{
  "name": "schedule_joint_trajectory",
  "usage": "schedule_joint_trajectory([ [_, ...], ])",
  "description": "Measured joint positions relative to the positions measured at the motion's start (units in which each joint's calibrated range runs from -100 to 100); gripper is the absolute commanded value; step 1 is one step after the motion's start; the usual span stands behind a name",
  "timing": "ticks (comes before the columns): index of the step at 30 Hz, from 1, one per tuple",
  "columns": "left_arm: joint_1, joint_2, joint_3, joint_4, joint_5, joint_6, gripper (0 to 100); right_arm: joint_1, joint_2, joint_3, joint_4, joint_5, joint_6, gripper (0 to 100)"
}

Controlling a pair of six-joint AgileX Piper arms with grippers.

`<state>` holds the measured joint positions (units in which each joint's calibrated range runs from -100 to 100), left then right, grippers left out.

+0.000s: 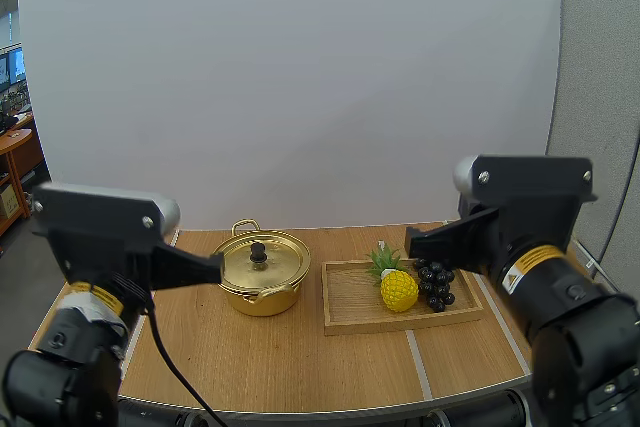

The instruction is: Open the pot, put the grape inside, and close it

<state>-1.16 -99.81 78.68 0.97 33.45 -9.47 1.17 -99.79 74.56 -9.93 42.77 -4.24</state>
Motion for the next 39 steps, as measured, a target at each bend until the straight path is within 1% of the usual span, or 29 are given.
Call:
schedule_joint_trajectory([
  [1,0.00,0.00,-2.08,0.00,1.68,0.11,0,0.00,0.00,-1.88,0.00,3.69,0.00,0],
  [2,0.00,0.00,-3.29,0.00,2.67,0.11,0,0.00,-0.14,-5.99,0.00,10.97,0.00,0],
  [3,0.00,0.00,-5.50,0.00,5.17,0.11,0,0.00,-0.14,-7.10,0.00,13.72,0.00,0],
  [4,0.00,-0.05,-7.11,0.00,6.36,0.11,0,0.00,-0.14,-7.94,0.00,15.17,0.00,0],
  [6,0.00,-0.19,-12.78,0.00,13.44,0.11,0,0.00,-0.14,-11.10,0.00,19.30,0.00,0],
  [9,0.00,-0.15,-16.85,0.00,19.76,0.11,0,0.00,-0.14,-15.00,0.00,24.16,0.00,0],
  [10,0.00,-0.19,-19.68,0.00,24.32,0.11,0,0.00,-0.14,-15.74,0.00,25.26,0.00,0],
  [17,0.00,-0.19,-29.60,0.00,39.40,2.61,0,0.00,-0.17,-22.14,0.00,36.36,-0.34,0],
  [25,0.00,1.13,-33.02,-0.11,49.29,3.51,0,0.00,-0.21,-26.13,0.00,47.75,-3.17,0],
  [31,0.00,9.79,-33.02,-1.81,54.21,5.07,0,0.00,1.67,-26.27,0.00,56.00,-3.42,0],
  [39,0.00,22.74,-33.02,-6.36,55.35,10.04,0,0.00,9.74,-26.27,0.00,57.23,-3.46,0],
])
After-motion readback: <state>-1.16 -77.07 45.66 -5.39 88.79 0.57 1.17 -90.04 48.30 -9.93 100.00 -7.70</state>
